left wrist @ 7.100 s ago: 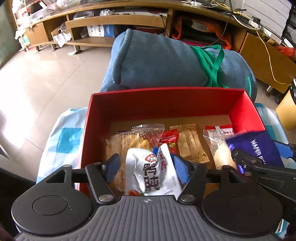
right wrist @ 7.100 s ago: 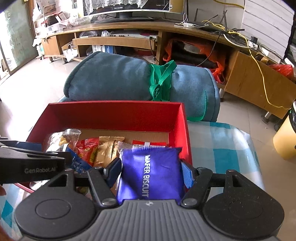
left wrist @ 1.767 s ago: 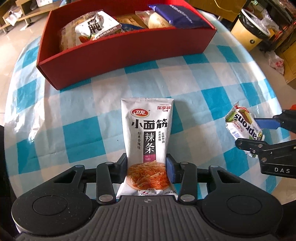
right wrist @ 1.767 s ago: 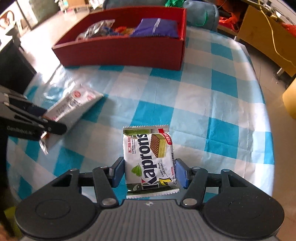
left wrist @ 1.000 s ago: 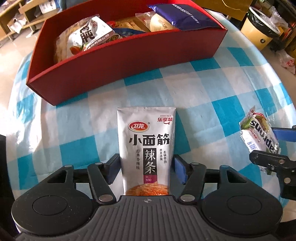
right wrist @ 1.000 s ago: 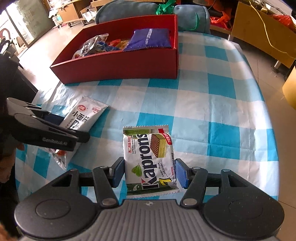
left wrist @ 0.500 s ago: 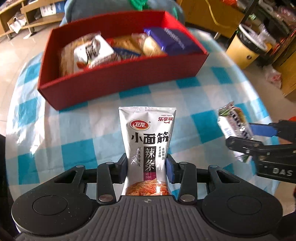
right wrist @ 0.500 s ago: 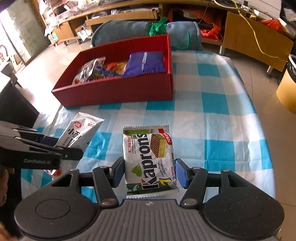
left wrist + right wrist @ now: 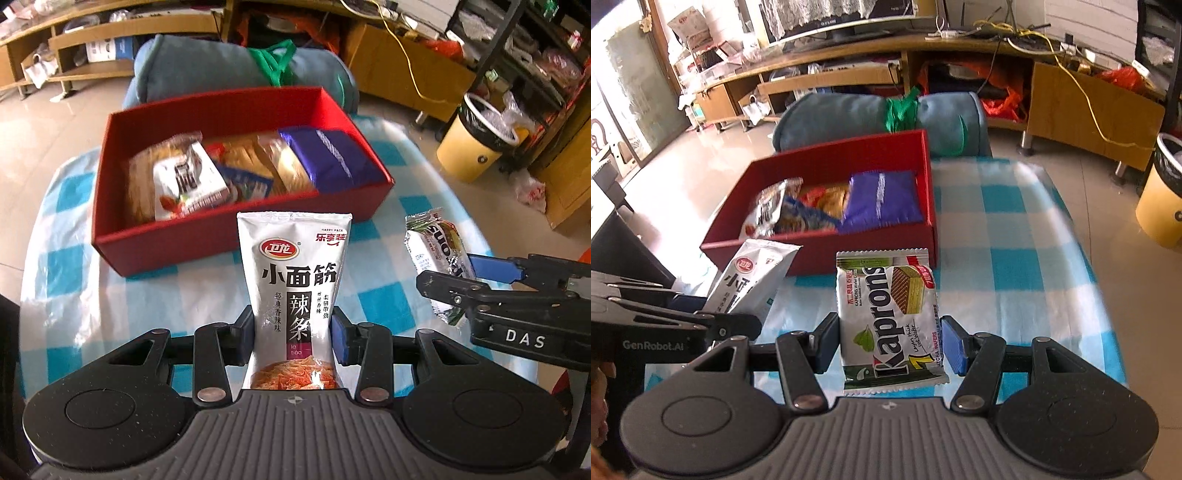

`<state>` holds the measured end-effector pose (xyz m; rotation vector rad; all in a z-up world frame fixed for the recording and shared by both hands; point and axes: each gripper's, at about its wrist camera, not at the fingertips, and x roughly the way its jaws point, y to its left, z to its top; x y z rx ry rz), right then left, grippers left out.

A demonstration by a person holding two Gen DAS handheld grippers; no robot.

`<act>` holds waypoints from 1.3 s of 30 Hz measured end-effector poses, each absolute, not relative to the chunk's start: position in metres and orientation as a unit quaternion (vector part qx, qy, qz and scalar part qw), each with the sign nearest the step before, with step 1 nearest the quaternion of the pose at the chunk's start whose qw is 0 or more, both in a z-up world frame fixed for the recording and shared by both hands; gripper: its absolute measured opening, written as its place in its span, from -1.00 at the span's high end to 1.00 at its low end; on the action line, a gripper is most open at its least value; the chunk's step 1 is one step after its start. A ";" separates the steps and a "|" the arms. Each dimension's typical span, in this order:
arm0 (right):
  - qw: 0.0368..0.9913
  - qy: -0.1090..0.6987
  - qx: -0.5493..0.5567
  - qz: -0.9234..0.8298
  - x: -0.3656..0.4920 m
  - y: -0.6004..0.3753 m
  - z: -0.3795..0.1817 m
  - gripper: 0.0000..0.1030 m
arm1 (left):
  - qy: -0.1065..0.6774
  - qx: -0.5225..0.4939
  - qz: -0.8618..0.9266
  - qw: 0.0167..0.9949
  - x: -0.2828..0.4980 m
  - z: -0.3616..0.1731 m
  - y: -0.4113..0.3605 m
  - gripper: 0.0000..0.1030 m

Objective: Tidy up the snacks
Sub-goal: 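Lift both held packets and carry them over the red box, then lower both packets into the red box and open both grippers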

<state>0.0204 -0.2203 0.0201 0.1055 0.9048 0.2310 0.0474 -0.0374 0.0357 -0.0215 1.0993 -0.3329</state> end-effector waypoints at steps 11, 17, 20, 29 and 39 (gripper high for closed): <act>0.903 0.407 0.061 0.120 0.055 -0.202 0.035 -0.03 | 0.488 -0.020 -0.137 0.862 0.073 0.056 -0.032 0.05; 0.908 0.394 0.068 0.127 0.079 -0.194 0.039 -0.03 | 0.484 -0.019 -0.124 0.866 0.094 0.058 -0.031 0.05; 0.909 0.391 0.072 0.128 0.089 -0.194 0.040 -0.03 | 0.482 -0.019 -0.121 0.868 0.103 0.059 -0.032 0.05; 0.910 0.386 0.079 0.131 0.117 -0.191 0.038 -0.03 | 0.479 -0.015 -0.105 0.872 0.124 0.058 -0.030 0.05; 0.905 0.395 0.084 0.131 0.142 -0.187 0.029 -0.03 | 0.482 -0.008 -0.087 0.872 0.144 0.052 -0.028 0.05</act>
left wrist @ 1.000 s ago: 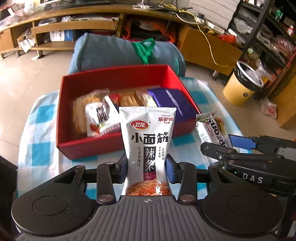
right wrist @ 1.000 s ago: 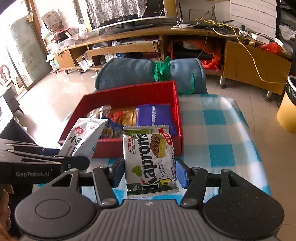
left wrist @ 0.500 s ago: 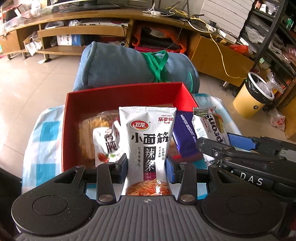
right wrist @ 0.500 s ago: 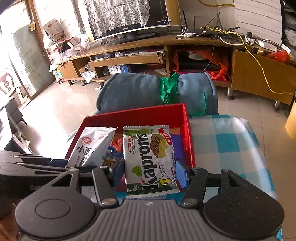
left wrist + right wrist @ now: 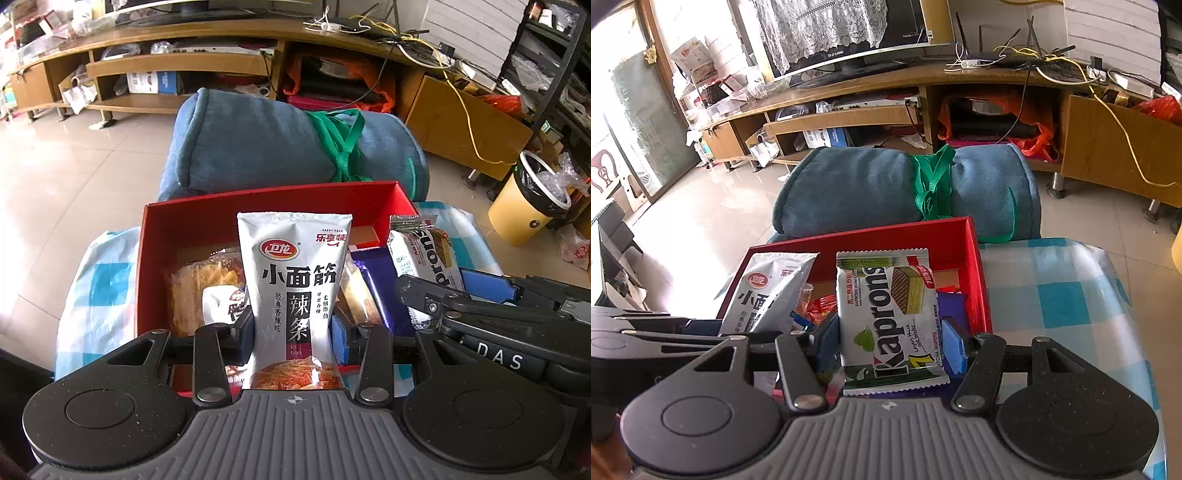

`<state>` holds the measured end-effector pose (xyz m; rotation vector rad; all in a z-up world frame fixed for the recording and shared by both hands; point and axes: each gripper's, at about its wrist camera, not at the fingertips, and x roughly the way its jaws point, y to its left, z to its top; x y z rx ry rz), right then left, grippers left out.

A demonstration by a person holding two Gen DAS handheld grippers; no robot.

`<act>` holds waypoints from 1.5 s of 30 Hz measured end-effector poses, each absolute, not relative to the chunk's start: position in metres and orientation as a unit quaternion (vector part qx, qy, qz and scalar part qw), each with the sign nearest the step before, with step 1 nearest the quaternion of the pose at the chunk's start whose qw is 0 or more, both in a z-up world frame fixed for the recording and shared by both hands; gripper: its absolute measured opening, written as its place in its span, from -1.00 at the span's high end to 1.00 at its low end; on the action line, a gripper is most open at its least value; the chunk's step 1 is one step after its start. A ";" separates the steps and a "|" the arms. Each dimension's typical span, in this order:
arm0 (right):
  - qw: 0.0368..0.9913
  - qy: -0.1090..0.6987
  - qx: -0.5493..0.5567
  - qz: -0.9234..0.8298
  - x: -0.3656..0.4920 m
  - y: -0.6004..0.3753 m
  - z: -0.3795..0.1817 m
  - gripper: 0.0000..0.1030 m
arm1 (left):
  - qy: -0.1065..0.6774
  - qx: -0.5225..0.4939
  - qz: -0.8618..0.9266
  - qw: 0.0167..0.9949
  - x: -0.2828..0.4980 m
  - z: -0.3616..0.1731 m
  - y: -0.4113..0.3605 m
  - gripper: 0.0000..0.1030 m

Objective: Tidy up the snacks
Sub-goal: 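Lower both packets into the red box and open both grippers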

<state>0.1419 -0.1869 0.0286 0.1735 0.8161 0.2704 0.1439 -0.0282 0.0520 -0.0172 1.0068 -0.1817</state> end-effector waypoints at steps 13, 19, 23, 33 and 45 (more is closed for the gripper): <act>0.896 0.421 0.072 0.119 0.170 -0.178 0.003 -0.03 | 0.500 0.005 -0.058 0.864 0.168 0.026 -0.032 0.05; 0.897 0.421 0.068 0.116 0.178 -0.178 0.000 -0.03 | 0.496 0.011 -0.051 0.867 0.174 0.023 -0.034 0.03; 0.898 0.421 0.060 0.110 0.180 -0.177 -0.002 -0.05 | 0.502 0.007 -0.050 0.863 0.177 0.020 -0.033 -0.03; 0.899 0.417 0.082 0.103 0.182 -0.184 0.003 -0.08 | 0.502 -0.003 -0.038 0.864 0.181 0.025 -0.029 -0.32; 0.904 0.408 0.088 0.095 0.179 -0.186 0.010 -0.19 | 0.487 -0.006 -0.034 0.873 0.173 0.036 -0.023 -0.49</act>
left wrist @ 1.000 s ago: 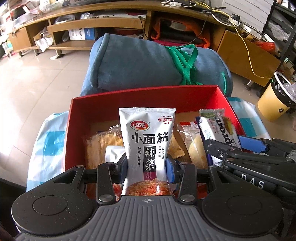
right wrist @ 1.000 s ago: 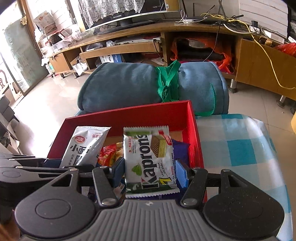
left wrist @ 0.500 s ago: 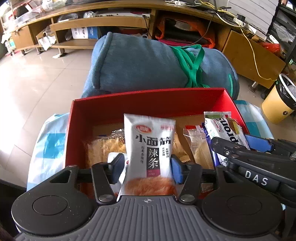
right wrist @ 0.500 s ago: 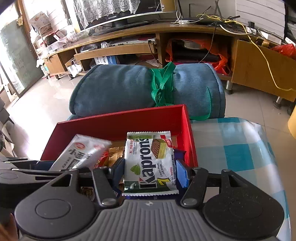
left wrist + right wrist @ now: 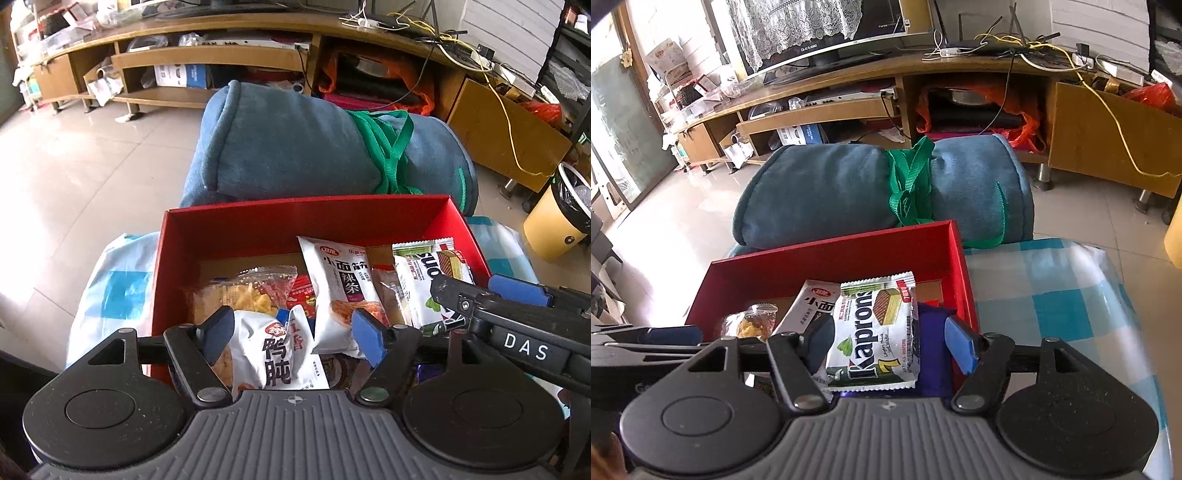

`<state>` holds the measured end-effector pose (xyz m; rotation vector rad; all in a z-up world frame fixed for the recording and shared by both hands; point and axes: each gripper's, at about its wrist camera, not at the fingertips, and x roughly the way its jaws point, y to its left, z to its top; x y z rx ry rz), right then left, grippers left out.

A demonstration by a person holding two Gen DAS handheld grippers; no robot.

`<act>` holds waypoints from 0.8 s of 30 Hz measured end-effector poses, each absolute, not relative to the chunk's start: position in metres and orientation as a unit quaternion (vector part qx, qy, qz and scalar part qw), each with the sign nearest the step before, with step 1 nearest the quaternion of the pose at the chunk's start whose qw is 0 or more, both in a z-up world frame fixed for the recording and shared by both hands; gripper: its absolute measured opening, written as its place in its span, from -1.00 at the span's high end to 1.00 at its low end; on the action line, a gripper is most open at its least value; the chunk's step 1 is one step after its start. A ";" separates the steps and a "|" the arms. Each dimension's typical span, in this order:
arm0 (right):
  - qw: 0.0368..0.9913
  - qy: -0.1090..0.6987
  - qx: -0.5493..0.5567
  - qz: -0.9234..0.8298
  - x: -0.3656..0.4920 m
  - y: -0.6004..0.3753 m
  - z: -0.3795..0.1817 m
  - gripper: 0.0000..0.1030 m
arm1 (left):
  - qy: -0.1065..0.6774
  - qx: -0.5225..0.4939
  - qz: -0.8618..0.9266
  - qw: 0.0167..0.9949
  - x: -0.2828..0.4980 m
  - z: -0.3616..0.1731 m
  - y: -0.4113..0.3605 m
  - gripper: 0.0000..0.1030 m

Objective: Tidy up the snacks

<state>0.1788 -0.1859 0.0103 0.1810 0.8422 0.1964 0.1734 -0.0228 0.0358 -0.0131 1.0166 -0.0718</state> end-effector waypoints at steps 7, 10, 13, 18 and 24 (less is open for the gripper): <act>0.909 0.401 0.077 0.081 0.161 -0.184 0.020 -0.22 | 0.474 0.009 -0.025 0.880 0.159 0.041 -0.020 -0.62; 0.909 0.405 0.070 0.076 0.151 -0.181 0.023 -0.29 | 0.472 0.010 -0.023 0.881 0.151 0.042 -0.017 -0.65; 0.906 0.412 0.059 0.075 0.140 -0.179 0.023 -0.31 | 0.472 0.005 -0.021 0.881 0.141 0.042 -0.014 -0.66; 0.902 0.421 0.069 0.071 0.121 -0.181 0.021 -0.32 | 0.476 0.007 -0.019 0.879 0.124 0.039 -0.012 -0.67; 0.897 0.430 0.074 0.077 0.096 -0.178 0.018 -0.32 | 0.475 0.015 -0.022 0.880 0.103 0.039 -0.015 -0.69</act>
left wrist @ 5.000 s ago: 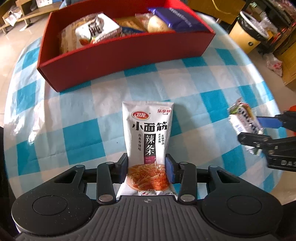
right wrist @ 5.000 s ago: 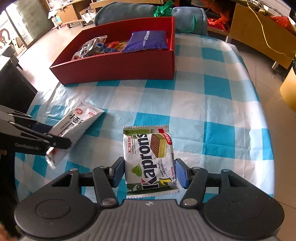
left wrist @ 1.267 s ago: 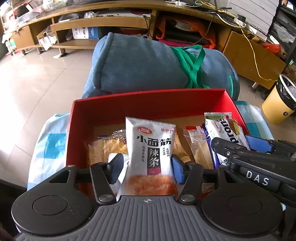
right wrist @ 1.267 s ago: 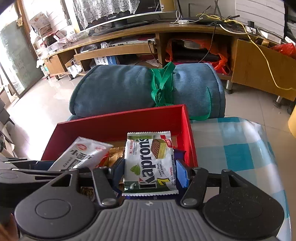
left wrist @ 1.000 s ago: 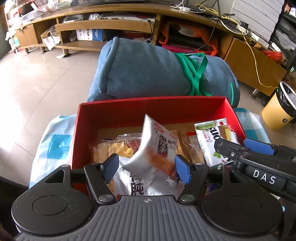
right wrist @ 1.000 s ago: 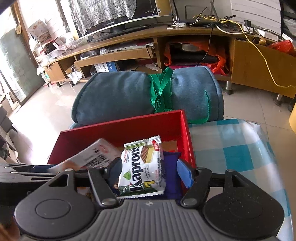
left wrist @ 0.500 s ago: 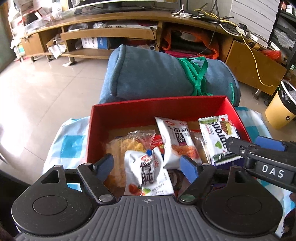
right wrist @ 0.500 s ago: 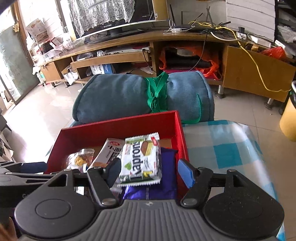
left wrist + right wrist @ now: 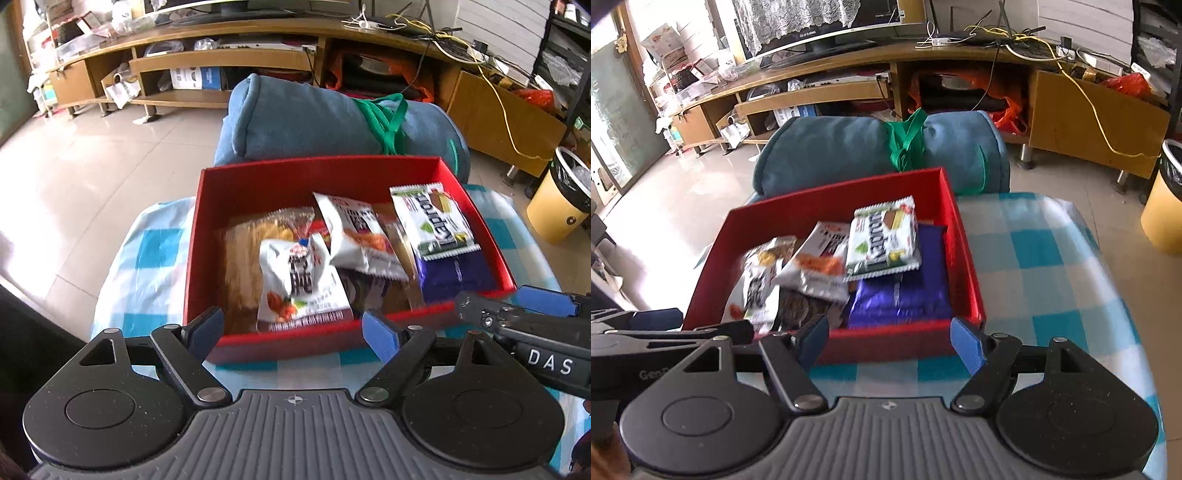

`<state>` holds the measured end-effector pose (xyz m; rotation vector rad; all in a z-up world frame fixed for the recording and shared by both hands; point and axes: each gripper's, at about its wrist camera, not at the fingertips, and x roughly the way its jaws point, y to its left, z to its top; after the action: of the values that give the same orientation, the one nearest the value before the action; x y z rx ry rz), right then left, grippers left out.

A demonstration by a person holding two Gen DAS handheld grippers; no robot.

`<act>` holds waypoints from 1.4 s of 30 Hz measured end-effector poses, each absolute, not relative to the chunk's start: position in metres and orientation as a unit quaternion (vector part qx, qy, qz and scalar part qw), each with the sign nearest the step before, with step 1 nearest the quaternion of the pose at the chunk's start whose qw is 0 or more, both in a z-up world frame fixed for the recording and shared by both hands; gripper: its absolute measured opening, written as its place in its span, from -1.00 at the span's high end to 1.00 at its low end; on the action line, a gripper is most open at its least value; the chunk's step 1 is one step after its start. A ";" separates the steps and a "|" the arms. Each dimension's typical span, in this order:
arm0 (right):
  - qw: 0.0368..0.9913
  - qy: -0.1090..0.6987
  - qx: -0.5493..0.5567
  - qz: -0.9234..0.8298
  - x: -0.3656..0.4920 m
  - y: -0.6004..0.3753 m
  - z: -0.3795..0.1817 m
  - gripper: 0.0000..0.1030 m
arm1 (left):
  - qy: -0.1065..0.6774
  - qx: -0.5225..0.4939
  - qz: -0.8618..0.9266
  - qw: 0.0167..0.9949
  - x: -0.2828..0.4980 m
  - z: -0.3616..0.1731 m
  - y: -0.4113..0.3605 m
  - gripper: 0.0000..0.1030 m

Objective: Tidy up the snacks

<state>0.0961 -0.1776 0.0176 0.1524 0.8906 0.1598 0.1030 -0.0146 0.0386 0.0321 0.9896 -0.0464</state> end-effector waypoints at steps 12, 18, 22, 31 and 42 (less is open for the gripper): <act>0.895 0.431 0.084 0.072 0.055 -0.179 0.020 -0.32 | 0.473 0.017 -0.035 0.880 0.066 0.040 -0.014 -0.69; 0.893 0.436 0.084 0.069 0.030 -0.177 0.018 -0.32 | 0.479 0.026 -0.044 0.876 0.046 0.036 -0.014 -0.69; 0.892 0.439 0.088 0.069 0.013 -0.177 0.016 -0.32 | 0.482 0.029 -0.051 0.874 0.031 0.034 -0.013 -0.69; 0.890 0.441 0.093 0.071 -0.021 -0.175 0.015 -0.32 | 0.488 0.030 -0.065 0.870 0.002 0.032 -0.009 -0.69; 0.887 0.448 0.093 0.071 -0.049 -0.175 0.010 -0.32 | 0.491 0.037 -0.077 0.867 -0.027 0.029 -0.007 -0.69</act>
<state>-0.0492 -0.1749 0.0104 0.1936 0.9306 0.1484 -0.0273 -0.0068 0.0286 0.0773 1.0277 -0.1604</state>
